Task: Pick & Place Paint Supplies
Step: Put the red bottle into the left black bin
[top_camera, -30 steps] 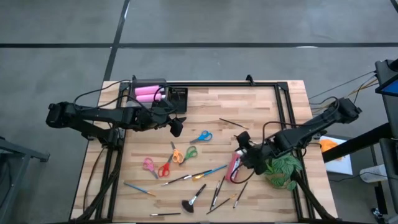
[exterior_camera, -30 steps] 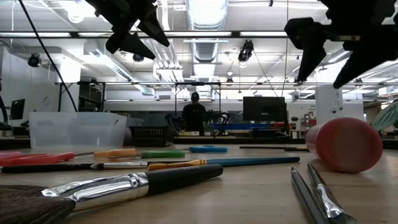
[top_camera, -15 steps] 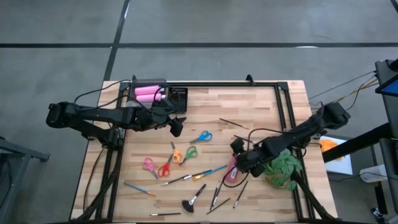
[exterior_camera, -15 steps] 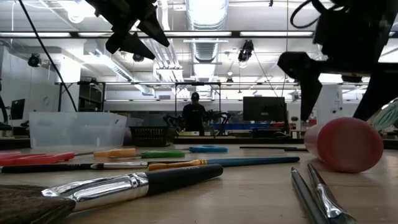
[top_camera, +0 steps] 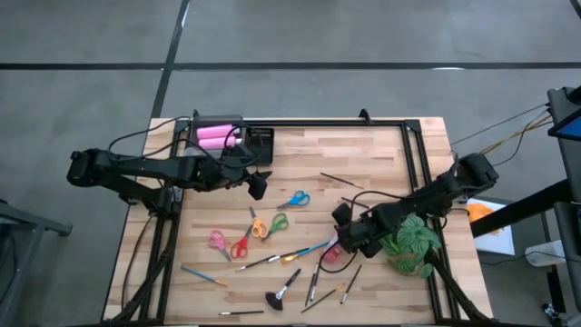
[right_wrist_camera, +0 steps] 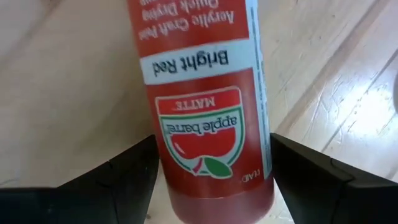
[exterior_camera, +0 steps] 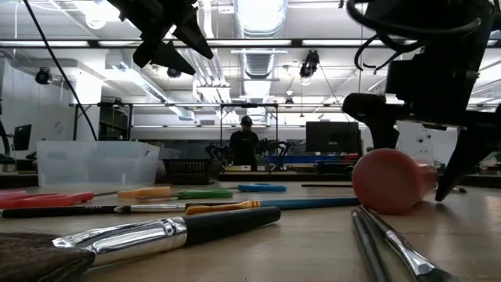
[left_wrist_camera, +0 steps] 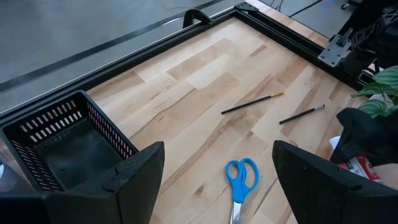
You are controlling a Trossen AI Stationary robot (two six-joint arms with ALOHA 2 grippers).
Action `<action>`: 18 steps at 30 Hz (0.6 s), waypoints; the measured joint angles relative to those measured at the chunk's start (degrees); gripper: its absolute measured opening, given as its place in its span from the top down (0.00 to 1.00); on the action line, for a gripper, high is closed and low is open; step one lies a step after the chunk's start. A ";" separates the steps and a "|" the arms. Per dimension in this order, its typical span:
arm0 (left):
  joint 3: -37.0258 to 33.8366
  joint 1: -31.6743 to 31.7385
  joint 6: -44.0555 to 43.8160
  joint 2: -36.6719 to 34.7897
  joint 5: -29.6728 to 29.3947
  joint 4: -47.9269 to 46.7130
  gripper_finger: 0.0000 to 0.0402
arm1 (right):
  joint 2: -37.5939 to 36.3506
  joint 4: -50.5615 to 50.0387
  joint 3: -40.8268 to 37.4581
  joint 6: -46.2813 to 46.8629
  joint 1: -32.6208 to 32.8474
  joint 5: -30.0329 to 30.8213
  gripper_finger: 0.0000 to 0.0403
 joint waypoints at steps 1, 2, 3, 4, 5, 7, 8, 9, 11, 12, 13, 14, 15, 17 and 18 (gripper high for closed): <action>0.01 -0.01 0.00 0.00 0.00 0.01 0.25 | 0.03 0.02 0.00 0.02 0.00 0.00 0.29; 0.01 0.00 0.00 0.00 0.00 0.01 0.25 | -0.06 0.02 0.00 0.14 -0.07 0.01 0.29; 0.01 0.01 0.00 0.00 0.00 0.01 0.25 | -0.16 0.12 0.00 0.48 -0.14 0.00 0.29; 0.01 0.01 0.00 0.00 0.00 0.01 0.25 | -0.25 0.23 -0.02 0.88 -0.15 0.00 0.29; 0.01 -0.01 0.00 0.00 0.00 -0.01 0.25 | -0.28 0.28 -0.02 1.30 -0.16 0.00 0.29; 0.01 0.01 0.00 0.00 0.00 0.01 0.25 | -0.50 0.44 -0.04 1.77 -0.23 0.00 0.29; 0.01 0.01 0.00 0.00 0.00 0.01 0.25 | -0.59 0.48 -0.04 1.79 -0.22 0.00 0.29; 0.01 0.00 0.00 0.00 0.00 0.01 0.25 | -0.67 0.52 -0.04 1.80 -0.22 0.01 0.29; 0.01 -0.01 0.00 0.00 0.00 0.01 0.25 | -0.71 0.57 -0.04 1.81 -0.22 0.02 0.29; 0.01 -0.01 0.00 0.00 0.00 0.01 0.25 | -0.71 0.59 -0.04 1.83 -0.22 0.00 0.30; 0.01 0.00 0.00 0.00 0.00 0.01 0.25 | -0.69 0.59 -0.04 1.93 -0.22 0.00 0.32; 0.01 0.00 0.00 0.00 0.00 0.01 0.25 | -0.69 0.60 -0.04 1.95 -0.22 0.00 0.34; 0.01 -0.01 0.00 0.00 0.00 0.00 0.25 | -0.64 0.62 -0.04 1.97 -0.22 0.02 0.37; 0.01 -0.01 0.00 0.00 0.00 0.01 0.25 | -0.56 0.68 -0.04 1.97 -0.22 0.14 0.43; 0.00 -0.01 0.00 0.00 0.00 0.01 0.25 | -0.56 0.68 -0.04 1.99 -0.22 0.20 0.45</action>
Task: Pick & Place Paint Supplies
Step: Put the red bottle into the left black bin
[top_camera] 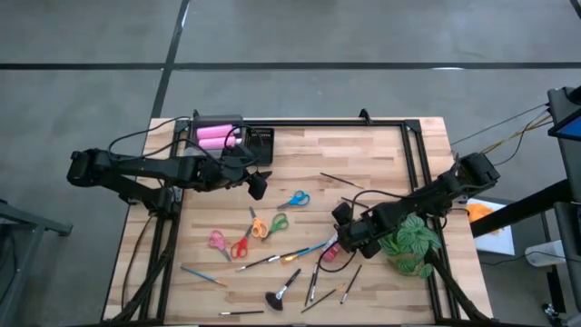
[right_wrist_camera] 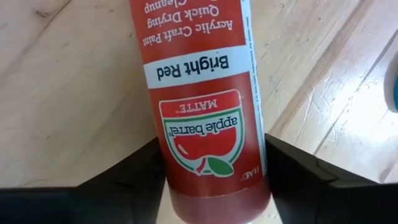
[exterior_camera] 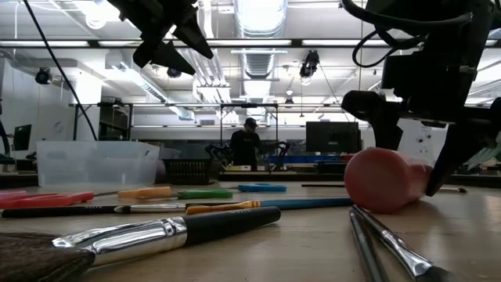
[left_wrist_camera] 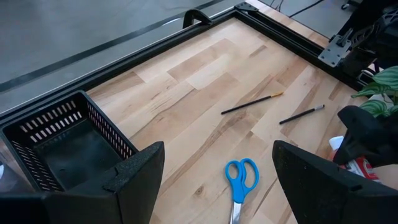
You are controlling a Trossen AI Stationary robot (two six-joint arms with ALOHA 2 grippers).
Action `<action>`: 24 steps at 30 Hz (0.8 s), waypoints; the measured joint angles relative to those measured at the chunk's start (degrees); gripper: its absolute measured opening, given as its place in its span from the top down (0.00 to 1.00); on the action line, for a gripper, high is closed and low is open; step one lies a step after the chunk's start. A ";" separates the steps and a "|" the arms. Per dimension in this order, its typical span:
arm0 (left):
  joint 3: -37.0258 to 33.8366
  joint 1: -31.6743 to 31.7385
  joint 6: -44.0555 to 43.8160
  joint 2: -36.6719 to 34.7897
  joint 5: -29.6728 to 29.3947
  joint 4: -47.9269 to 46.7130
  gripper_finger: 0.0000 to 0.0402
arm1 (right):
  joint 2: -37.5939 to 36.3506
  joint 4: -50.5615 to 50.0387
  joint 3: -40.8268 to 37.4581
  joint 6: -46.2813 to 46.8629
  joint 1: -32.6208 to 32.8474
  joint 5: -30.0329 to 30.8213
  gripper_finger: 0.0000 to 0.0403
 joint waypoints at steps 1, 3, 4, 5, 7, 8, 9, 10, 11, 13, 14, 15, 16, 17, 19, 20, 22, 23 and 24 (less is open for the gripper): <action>0.01 0.02 0.00 0.00 0.00 0.00 0.25 | 0.00 0.00 0.00 0.12 0.00 0.00 0.47; 0.01 0.00 0.00 0.00 0.00 0.00 0.25 | -0.01 -0.01 0.00 1.11 -0.11 0.00 0.49; 0.01 0.01 0.00 0.00 0.00 0.00 0.25 | -0.04 0.00 0.00 1.66 -0.21 0.00 0.50; 0.01 0.01 0.00 0.00 0.00 0.00 0.25 | -0.06 0.00 0.00 2.07 -0.31 -0.01 0.50; 0.01 0.00 0.00 0.00 0.00 0.00 0.25 | -0.07 0.00 0.00 2.31 -0.31 0.00 0.50; 0.01 0.01 0.00 0.00 0.00 0.00 0.25 | -0.09 0.00 0.00 2.26 -0.31 0.00 0.50; 0.01 0.01 0.00 0.00 0.00 0.00 0.25 | -0.15 0.00 0.00 2.12 -0.31 0.00 0.50; 0.01 0.01 0.00 0.00 0.00 0.00 0.25 | -0.19 0.00 0.00 2.12 -0.33 0.00 0.51; 0.01 0.00 0.00 0.00 0.00 0.00 0.25 | -0.27 0.04 -0.02 2.12 -0.33 0.02 0.51; 0.01 0.02 0.00 0.00 0.00 0.00 0.25 | -0.46 -0.05 0.04 2.37 -0.33 0.56 0.51; 0.01 0.02 0.00 0.00 0.00 0.00 0.25 | -0.47 -0.30 0.34 3.00 -0.33 1.32 0.51; 0.00 0.00 0.00 0.00 0.00 0.00 0.25 | -0.63 -0.34 0.79 3.94 -0.33 2.03 0.51; 0.01 0.00 0.00 0.00 0.00 0.00 0.25 | -0.98 -0.21 1.34 5.08 -0.33 2.85 0.51; 0.01 0.02 0.00 0.00 0.00 0.00 0.25 | -1.38 -0.05 2.02 6.42 -0.41 3.81 0.51; 0.00 0.01 0.00 0.00 0.00 0.00 0.25 | -2.10 -0.15 3.58 9.22 -0.55 5.89 0.51; 0.00 0.02 0.00 0.00 -0.01 0.00 0.25 | -2.29 -0.72 4.46 10.61 -0.79 6.50 0.51; 0.01 0.00 0.00 0.00 -0.02 0.00 0.25 | -2.34 -1.83 6.46 14.20 -1.51 7.76 0.51; 0.01 0.01 0.00 0.00 -0.02 0.00 0.25 | -2.36 -2.32 7.73 16.11 -2.07 8.28 0.51; 0.01 0.00 0.00 0.00 -0.02 0.00 0.25 | -2.36 -2.93 9.03 17.94 -2.79 8.59 0.51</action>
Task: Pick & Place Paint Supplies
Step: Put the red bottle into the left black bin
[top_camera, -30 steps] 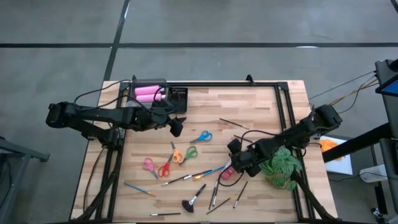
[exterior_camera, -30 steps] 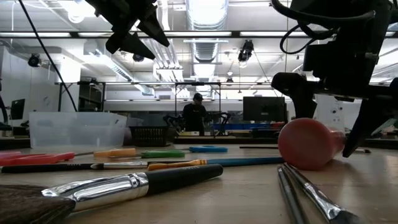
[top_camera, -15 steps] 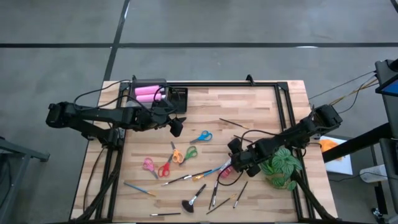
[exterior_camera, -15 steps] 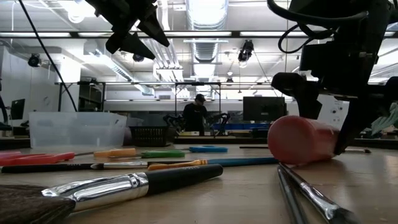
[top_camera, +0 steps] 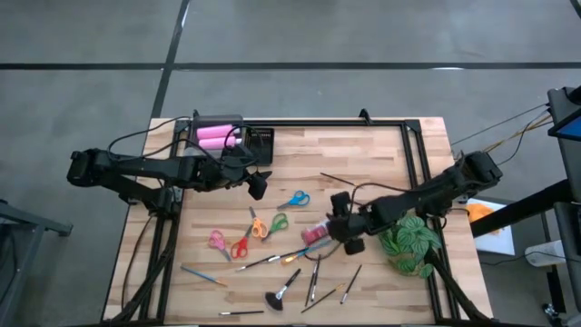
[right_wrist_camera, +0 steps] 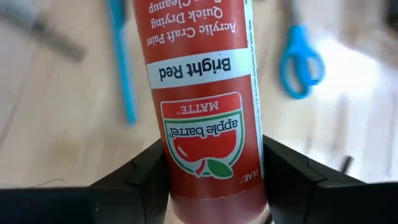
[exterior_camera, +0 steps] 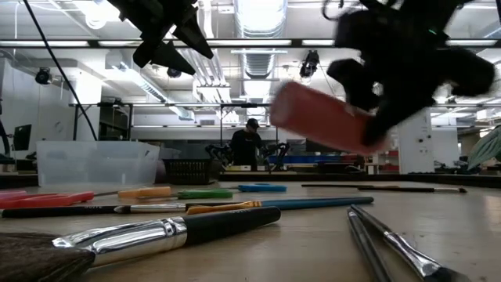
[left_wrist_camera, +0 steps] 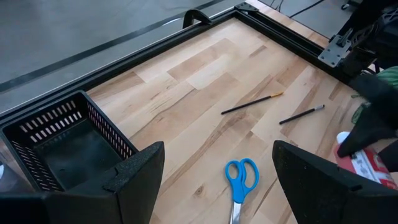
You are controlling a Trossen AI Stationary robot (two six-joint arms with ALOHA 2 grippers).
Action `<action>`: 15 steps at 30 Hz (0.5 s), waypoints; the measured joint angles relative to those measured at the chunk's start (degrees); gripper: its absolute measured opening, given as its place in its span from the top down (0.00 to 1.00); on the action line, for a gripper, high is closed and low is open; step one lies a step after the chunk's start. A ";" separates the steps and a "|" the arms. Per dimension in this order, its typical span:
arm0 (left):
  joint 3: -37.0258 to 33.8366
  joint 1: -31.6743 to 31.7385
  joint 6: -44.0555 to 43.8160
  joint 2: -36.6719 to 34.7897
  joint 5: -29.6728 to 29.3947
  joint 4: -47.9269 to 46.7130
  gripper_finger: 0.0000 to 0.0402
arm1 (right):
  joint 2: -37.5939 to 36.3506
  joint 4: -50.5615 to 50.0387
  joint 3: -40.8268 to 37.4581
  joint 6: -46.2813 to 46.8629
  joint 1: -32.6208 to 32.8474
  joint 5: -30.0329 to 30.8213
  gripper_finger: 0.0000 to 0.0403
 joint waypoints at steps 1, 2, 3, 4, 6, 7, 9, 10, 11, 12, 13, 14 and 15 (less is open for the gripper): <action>0.00 0.00 0.00 0.00 0.02 0.00 0.25 | 0.06 -0.72 1.38 1.54 -0.87 0.20 0.51; 0.00 0.01 0.00 0.00 0.01 0.00 0.25 | 0.16 -1.26 2.65 2.89 -1.79 0.30 0.51; 0.00 0.01 0.00 0.00 0.02 0.00 0.25 | 0.32 -1.73 3.84 3.94 -2.84 0.33 0.51; 0.00 0.01 0.00 0.00 0.01 0.00 0.25 | 0.73 -2.16 5.04 4.71 -3.94 0.31 0.51; 0.00 0.00 0.00 0.00 0.00 0.02 0.25 | 1.57 -2.35 7.44 5.58 -6.33 0.29 0.51; 0.00 0.00 0.00 0.00 0.02 0.00 0.25 | 1.91 -2.32 8.63 5.62 -7.48 0.29 0.51; 0.00 0.02 0.00 0.00 0.01 0.01 0.25 | 3.13 -2.11 11.30 5.09 -9.83 0.31 0.51; 0.00 0.00 0.00 0.00 0.02 0.01 0.25 | 3.79 -1.75 12.53 4.62 -10.89 0.29 0.51; 0.00 0.00 0.00 0.00 0.02 0.00 0.25 | 4.73 -1.72 13.68 4.03 -11.90 0.19 0.51; 0.00 0.00 0.00 0.00 0.00 0.00 0.25 | 5.79 -1.83 14.74 3.09 -12.91 -0.31 0.51; -0.02 0.02 0.00 0.00 0.00 0.00 0.25 | 6.87 -1.88 15.82 1.99 -13.92 -1.42 0.51; 0.00 0.02 0.00 0.00 0.00 0.00 0.25 | 7.98 -1.84 16.89 0.90 -14.82 -2.75 0.51; 0.00 0.02 0.00 0.00 0.00 -0.02 0.25 | 9.24 -1.84 17.96 -0.09 -15.70 -3.92 0.51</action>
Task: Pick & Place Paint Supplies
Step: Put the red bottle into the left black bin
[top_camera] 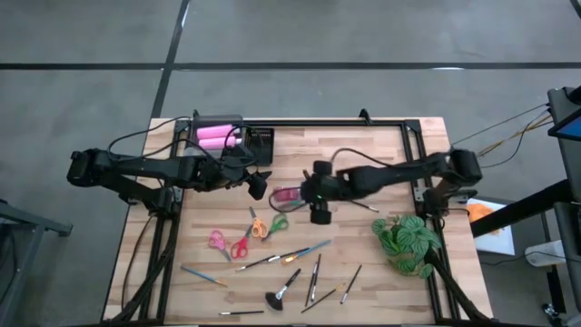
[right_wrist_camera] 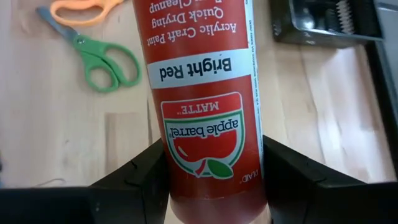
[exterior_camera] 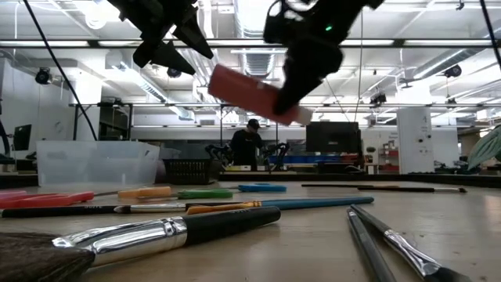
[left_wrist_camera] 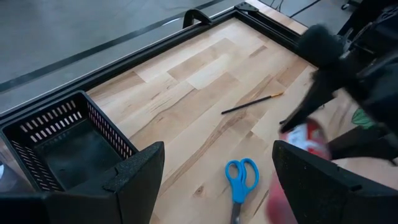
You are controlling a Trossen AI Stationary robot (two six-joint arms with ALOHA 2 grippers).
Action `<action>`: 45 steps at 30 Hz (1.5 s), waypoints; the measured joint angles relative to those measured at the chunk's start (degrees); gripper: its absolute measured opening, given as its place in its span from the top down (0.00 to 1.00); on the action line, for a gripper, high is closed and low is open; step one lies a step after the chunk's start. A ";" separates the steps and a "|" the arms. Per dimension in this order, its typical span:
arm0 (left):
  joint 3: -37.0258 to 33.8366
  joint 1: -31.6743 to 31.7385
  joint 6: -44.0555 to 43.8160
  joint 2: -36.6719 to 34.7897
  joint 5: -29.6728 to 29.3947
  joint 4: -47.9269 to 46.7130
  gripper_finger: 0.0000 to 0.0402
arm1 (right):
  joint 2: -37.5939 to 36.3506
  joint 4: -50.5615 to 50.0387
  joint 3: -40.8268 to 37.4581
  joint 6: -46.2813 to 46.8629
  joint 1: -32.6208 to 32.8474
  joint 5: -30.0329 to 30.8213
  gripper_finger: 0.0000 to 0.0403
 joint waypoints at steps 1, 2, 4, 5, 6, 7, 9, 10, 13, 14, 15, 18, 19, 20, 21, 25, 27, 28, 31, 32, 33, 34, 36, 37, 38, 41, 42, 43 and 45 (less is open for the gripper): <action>0.00 -0.01 0.00 0.00 0.01 0.01 0.25 | 1.29 0.02 1.09 -0.42 -0.84 -0.97 0.51; 0.00 -0.01 0.01 0.00 0.01 0.00 0.25 | 2.64 0.18 2.19 -0.88 -1.61 -1.70 0.51; -0.02 0.00 0.02 0.00 0.02 -0.05 0.25 | 5.58 0.28 4.38 -0.98 -2.93 -2.04 0.51; 0.00 -0.02 0.02 0.00 0.02 -0.05 0.25 | 7.01 0.26 5.41 -0.98 -3.50 -2.02 0.51; 0.00 -0.01 0.02 0.00 0.02 -0.07 0.25 | 8.58 0.22 6.50 -0.99 -3.97 -1.92 0.51; -0.01 0.00 0.02 0.00 0.02 -0.06 0.25 | 9.98 0.32 7.50 -0.98 -4.39 -1.79 0.51; -0.02 -0.01 0.02 0.00 0.02 -0.08 0.25 | 12.56 0.37 9.32 -0.87 -5.11 -1.76 0.51; -0.02 0.00 0.02 0.00 0.00 -0.08 0.25 | 13.70 0.41 10.14 -0.58 -5.40 -1.74 0.51; -0.02 0.00 0.02 0.00 -0.02 -0.09 0.25 | 16.69 0.53 12.00 -0.06 -6.01 -1.85 0.51; -0.02 0.00 0.02 0.00 -0.02 -0.09 0.25 | 17.33 0.80 12.23 -0.08 -6.16 -1.87 0.51; -0.02 0.02 0.02 0.00 -0.05 -0.09 0.25 | 18.01 1.05 12.39 -0.12 -6.21 -1.91 0.51; -0.02 0.02 0.02 0.00 -0.07 -0.09 0.25 | 18.96 1.92 12.55 -0.28 -6.29 -1.94 0.51; -0.02 0.02 0.02 0.00 -0.05 -0.11 0.25 | 19.25 1.96 12.55 -0.25 -6.27 -1.94 0.51; -0.02 0.02 0.02 0.00 -0.05 -0.21 0.25 | 19.38 2.09 12.55 0.01 -6.25 -1.96 0.51; -0.02 0.02 0.00 0.00 -0.03 -0.24 0.25 | 19.53 2.14 12.52 0.46 -6.25 -1.94 0.51; -0.02 0.02 0.00 0.00 -0.02 -0.21 0.25 | 20.26 3.34 12.31 1.14 -6.27 -1.90 0.51; -0.02 0.02 0.00 0.00 -0.02 -0.22 0.25 | 20.76 3.89 12.27 1.06 -6.32 -1.74 0.51; -0.02 0.00 0.00 0.00 -0.01 -0.22 0.25 | 20.98 4.45 12.26 1.07 -6.45 -1.72 0.51; -0.02 -0.02 0.00 0.00 0.00 -0.24 0.25 | 21.55 4.93 12.17 0.64 -6.77 -1.80 0.51; -0.02 -0.02 0.00 0.00 0.02 -0.24 0.25 | 21.60 5.18 12.13 0.10 -6.84 -1.83 0.51; -0.02 -0.02 0.00 0.00 0.02 -0.24 0.25 | 21.62 5.63 12.00 -0.20 -6.87 -1.80 0.51; -0.02 -0.02 0.00 0.00 0.02 -0.24 0.25 | 21.60 5.91 11.88 -0.28 -6.91 -1.80 0.51; -0.02 -0.02 0.00 0.00 0.02 -0.27 0.25 | 21.60 6.27 11.67 -0.22 -6.91 -1.80 0.51; -0.02 -0.02 0.00 0.00 0.02 -0.27 0.25 | 21.60 6.32 11.48 -0.04 -6.94 -1.85 0.51; -0.02 -0.02 0.00 0.00 0.02 -0.25 0.25 | 21.60 6.24 11.26 0.18 -6.95 -2.05 0.51; -0.02 -0.02 0.00 0.00 0.00 -0.27 0.25 | 21.60 7.16 10.23 0.20 -6.95 -2.78 0.50; -0.02 -0.02 0.00 0.00 0.02 -0.27 0.25 | 21.60 7.73 9.87 0.08 -6.95 -2.99 0.48; -0.02 -0.02 0.00 0.00 0.02 -0.29 0.25 | 21.58 7.98 9.72 -0.04 -6.97 -3.14 0.47; -0.02 -0.02 0.00 0.00 0.01 -0.29 0.25 | 21.58 7.92 9.54 0.04 -7.01 -3.18 0.44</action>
